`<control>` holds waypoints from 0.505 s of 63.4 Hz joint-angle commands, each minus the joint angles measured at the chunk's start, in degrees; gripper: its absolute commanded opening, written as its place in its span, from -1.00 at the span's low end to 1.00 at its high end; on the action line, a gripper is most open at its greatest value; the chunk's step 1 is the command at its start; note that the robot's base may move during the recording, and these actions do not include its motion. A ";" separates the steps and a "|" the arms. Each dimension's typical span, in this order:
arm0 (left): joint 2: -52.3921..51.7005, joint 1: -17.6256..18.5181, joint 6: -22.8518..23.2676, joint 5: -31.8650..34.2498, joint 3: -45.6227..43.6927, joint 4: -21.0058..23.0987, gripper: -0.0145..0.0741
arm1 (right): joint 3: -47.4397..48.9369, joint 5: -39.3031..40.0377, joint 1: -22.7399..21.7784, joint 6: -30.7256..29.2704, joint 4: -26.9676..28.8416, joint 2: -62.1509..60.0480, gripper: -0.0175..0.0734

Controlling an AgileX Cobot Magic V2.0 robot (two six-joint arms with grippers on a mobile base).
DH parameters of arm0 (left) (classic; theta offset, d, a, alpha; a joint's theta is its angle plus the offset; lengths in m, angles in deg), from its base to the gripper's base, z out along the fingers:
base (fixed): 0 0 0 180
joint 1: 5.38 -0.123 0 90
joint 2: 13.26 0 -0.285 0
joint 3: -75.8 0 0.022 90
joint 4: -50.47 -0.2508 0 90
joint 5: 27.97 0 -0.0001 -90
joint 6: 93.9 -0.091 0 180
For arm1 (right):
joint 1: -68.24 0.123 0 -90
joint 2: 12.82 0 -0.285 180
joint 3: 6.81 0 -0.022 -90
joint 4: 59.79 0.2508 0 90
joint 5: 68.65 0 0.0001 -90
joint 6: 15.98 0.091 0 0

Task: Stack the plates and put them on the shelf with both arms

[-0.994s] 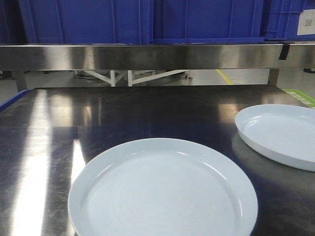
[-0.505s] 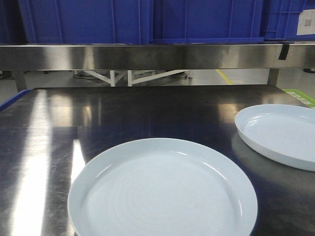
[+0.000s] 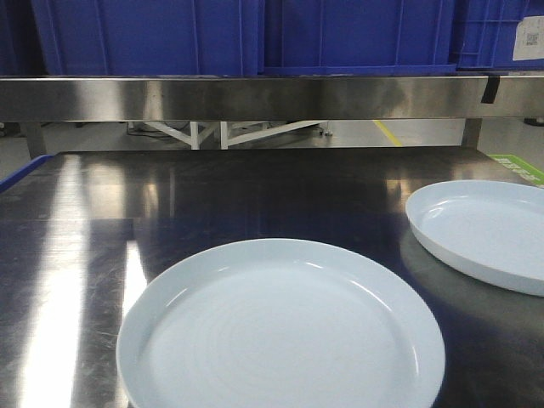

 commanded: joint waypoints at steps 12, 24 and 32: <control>0.15 0.38 0.48 3.78 -1.70 -0.86 -0.48 | 2.06 5.60 -0.22 2.96 -6.41 3.38 0.51; 0.15 0.38 0.48 3.78 -1.70 -0.86 -0.48 | 2.06 7.24 -0.22 3.02 -6.41 8.58 0.51; 0.15 0.38 0.48 3.78 -1.70 -0.86 -0.48 | 2.06 7.94 -0.22 3.02 -6.41 12.84 0.51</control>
